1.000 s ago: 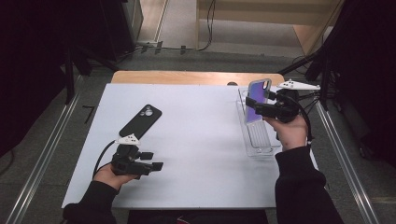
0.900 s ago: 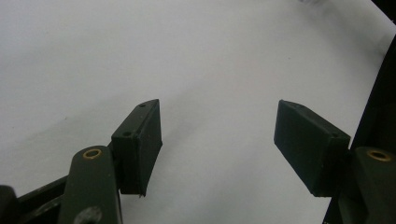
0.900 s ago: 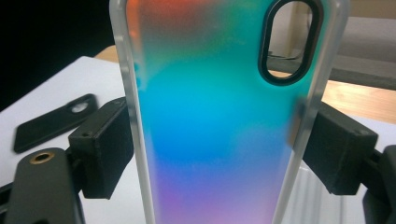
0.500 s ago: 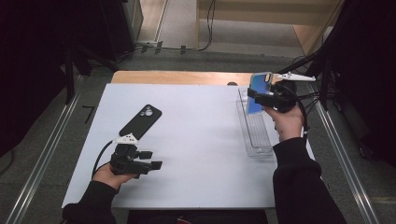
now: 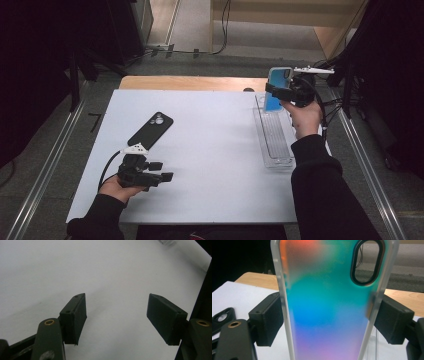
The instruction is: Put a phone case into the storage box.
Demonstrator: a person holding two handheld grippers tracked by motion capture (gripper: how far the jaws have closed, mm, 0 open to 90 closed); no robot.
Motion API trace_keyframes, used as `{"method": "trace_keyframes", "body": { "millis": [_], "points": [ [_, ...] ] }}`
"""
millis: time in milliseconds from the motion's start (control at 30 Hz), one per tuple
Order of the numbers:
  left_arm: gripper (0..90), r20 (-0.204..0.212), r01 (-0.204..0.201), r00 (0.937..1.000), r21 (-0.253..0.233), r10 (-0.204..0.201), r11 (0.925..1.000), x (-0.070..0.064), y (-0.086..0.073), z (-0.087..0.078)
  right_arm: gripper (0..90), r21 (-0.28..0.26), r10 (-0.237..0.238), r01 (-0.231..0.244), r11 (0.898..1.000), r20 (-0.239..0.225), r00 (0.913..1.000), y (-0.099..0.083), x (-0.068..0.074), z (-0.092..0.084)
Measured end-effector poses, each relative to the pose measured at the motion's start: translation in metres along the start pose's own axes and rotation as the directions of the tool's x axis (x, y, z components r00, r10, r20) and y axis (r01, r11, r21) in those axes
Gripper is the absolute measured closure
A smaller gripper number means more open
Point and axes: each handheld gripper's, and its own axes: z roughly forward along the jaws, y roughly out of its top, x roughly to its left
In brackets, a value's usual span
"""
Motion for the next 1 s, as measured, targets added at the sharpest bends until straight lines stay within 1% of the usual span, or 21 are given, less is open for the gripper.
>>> {"method": "trace_keyframes", "body": {
  "millis": [67,333,400,467,633,700,800,867,967,1000],
  "points": [
    [32.4,0.001,-0.001,1.0000,0.002,0.001,1.0000,0.000,0.000,0.001,15.4,0.001,0.005,-0.005,1.000,0.004,1.0000,0.004,-0.002,0.003],
    [32.4,-0.001,0.002,1.0000,0.002,-0.002,1.0000,0.001,0.000,-0.001,15.4,0.005,-0.015,0.014,1.000,0.054,0.9984,0.016,-0.004,0.019],
    [32.4,0.000,0.001,1.0000,0.000,-0.001,1.0000,0.000,0.000,0.000,15.4,0.010,-0.017,0.016,1.000,0.069,0.9975,0.017,-0.005,0.024],
    [32.4,0.002,0.000,1.0000,0.001,0.000,1.0000,0.000,0.000,0.000,15.4,0.016,-0.004,0.003,1.000,0.068,0.9977,0.017,-0.007,0.029],
    [32.4,0.002,0.002,1.0000,0.000,-0.002,1.0000,0.000,0.000,0.000,15.4,0.027,-0.018,0.015,1.000,0.099,0.9949,0.017,-0.011,0.043],
    [32.4,0.002,0.000,1.0000,0.002,0.000,1.0000,0.000,0.000,0.000,15.4,0.038,-0.007,0.003,0.999,0.111,0.9938,0.017,-0.013,0.048],
    [32.4,0.004,-0.001,1.0000,-0.001,0.001,1.0000,0.000,0.000,0.000,15.4,0.040,-0.013,0.008,0.999,0.121,0.9925,0.016,-0.017,0.054],
    [32.4,0.004,-0.001,1.0000,-0.001,0.001,1.0000,0.000,0.000,0.000,15.4,0.049,-0.004,-0.002,0.999,0.121,0.9927,0.014,-0.019,0.057],
    [32.4,0.005,-0.001,1.0000,0.001,0.001,1.0000,0.001,0.000,0.000,15.4,0.062,-0.004,-0.004,0.998,0.137,0.9905,0.011,-0.023,0.063],
    [32.4,0.004,-0.001,1.0000,0.000,0.001,1.0000,0.001,0.000,0.000,15.4,0.070,-0.001,-0.009,0.998,0.136,0.9907,0.010,-0.023,0.064]
  ]
}}
